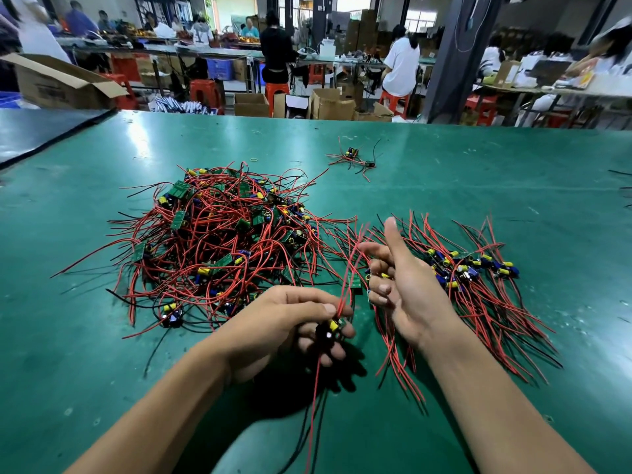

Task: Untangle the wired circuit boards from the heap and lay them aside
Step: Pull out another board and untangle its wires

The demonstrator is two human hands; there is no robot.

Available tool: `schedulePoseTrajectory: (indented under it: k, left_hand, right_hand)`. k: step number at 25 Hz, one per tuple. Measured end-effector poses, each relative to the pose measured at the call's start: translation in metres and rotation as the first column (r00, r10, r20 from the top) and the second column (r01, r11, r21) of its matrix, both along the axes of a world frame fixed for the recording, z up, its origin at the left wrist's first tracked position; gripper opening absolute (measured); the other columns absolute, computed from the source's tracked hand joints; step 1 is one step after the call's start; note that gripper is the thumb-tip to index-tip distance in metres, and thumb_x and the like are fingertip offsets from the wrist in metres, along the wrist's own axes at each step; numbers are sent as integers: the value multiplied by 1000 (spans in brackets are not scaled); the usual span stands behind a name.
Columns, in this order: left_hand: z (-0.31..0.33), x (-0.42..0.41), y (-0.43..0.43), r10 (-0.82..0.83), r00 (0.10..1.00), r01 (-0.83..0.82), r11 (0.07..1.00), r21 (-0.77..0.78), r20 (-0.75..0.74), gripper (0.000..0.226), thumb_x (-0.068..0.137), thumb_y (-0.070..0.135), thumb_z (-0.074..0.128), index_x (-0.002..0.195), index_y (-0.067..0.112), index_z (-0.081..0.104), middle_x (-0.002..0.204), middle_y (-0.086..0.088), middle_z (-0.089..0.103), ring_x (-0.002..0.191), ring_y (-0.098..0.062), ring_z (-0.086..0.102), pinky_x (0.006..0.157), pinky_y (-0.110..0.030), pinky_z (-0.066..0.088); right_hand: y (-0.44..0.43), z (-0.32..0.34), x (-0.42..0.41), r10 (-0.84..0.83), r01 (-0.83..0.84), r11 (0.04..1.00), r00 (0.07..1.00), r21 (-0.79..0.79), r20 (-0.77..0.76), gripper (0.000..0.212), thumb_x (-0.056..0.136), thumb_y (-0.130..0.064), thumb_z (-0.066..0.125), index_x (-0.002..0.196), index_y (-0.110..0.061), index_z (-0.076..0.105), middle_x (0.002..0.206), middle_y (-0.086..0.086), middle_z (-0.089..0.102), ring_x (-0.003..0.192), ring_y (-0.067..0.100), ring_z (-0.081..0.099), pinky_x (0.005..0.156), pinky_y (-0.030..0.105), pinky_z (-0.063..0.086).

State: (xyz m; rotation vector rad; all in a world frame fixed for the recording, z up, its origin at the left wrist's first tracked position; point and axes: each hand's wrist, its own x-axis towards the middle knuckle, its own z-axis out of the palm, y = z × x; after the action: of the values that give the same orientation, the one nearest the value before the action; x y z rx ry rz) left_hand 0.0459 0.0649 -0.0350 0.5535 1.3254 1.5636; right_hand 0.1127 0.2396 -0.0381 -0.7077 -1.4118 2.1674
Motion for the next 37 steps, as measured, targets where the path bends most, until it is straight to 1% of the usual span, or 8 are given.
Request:
schedulePoseTrajectory:
  k: [5, 12, 17, 21, 23, 30, 34, 37]
  left_hand:
    - [-9, -2, 6, 383, 841, -369, 922, 114, -382, 11, 96, 9, 57, 100, 7, 67, 92, -11, 76, 88, -24, 73, 78, -34, 57]
    - [-17, -6, 7, 431, 812, -419, 900, 121, -394, 25, 102, 8, 46, 114, 16, 67, 105, -7, 75, 106, -28, 68, 98, -46, 52]
    - [-20, -4, 4, 365, 561, -429, 896, 116, -743, 29, 93, 7, 61, 117, 23, 67, 109, 13, 70, 101, 3, 65, 97, -25, 51]
    - [-24, -9, -3, 217, 178, -457, 882, 114, -960, 24, 89, 12, 65, 112, 16, 71, 109, 7, 70, 96, -12, 65, 87, -33, 53]
    - [-24, -12, -6, 115, 92, -471, 880, 58, -989, 25, 88, 12, 64, 112, 14, 70, 115, 3, 65, 96, -22, 64, 80, -37, 54]
    - [-21, -16, -5, 71, 177, -574, 818, -44, -982, 32, 87, 5, 60, 119, 7, 62, 123, -11, 58, 106, -35, 59, 89, -43, 50]
    - [-16, -14, -6, -89, 104, -579, 804, -133, -991, 24, 90, 22, 58, 112, 17, 63, 110, -3, 69, 101, -33, 62, 78, -43, 52]
    - [-16, -11, -7, 48, 95, -557, 830, -13, -994, 19, 87, 24, 65, 106, 23, 70, 98, -1, 75, 93, -31, 67, 74, -41, 53]
  right_hand:
    - [-21, -9, 2, 120, -178, 791, 983, 585, 138, 54, 65, -60, 82, 101, -27, 60, 78, -10, 54, 58, 7, 46, 58, 24, 43]
    - [-22, -7, 8, 160, -283, 564, 959, 776, 233, 34, 75, -20, 87, 92, -26, 59, 87, -7, 65, 63, 3, 55, 65, 17, 42]
    - [-16, -12, 3, -26, -138, 651, 979, 747, 203, 24, 79, -9, 80, 88, -21, 62, 80, -5, 71, 55, 0, 54, 64, 18, 45]
    - [-2, -16, 2, -305, 95, 627, 943, 773, 131, 18, 82, -11, 77, 84, -21, 62, 81, -3, 67, 53, 0, 51, 58, 9, 39]
    - [1, -17, 2, -378, 160, 577, 921, 801, 89, 21, 83, -7, 74, 85, -23, 60, 95, 2, 63, 63, 1, 55, 63, 5, 39]
    - [-12, -17, 1, -260, 115, 533, 965, 838, 33, 22, 85, -10, 74, 80, -28, 62, 96, -5, 59, 67, -5, 55, 67, 4, 38]
    - [-18, -18, 1, -155, 25, 579, 985, 815, 80, 15, 85, -13, 76, 79, -22, 66, 78, -11, 64, 58, 2, 50, 60, 11, 39]
    - [-22, -17, 2, -50, -83, 584, 989, 807, 138, 13, 84, -13, 77, 80, -20, 68, 69, -13, 65, 54, 1, 51, 59, 17, 44]
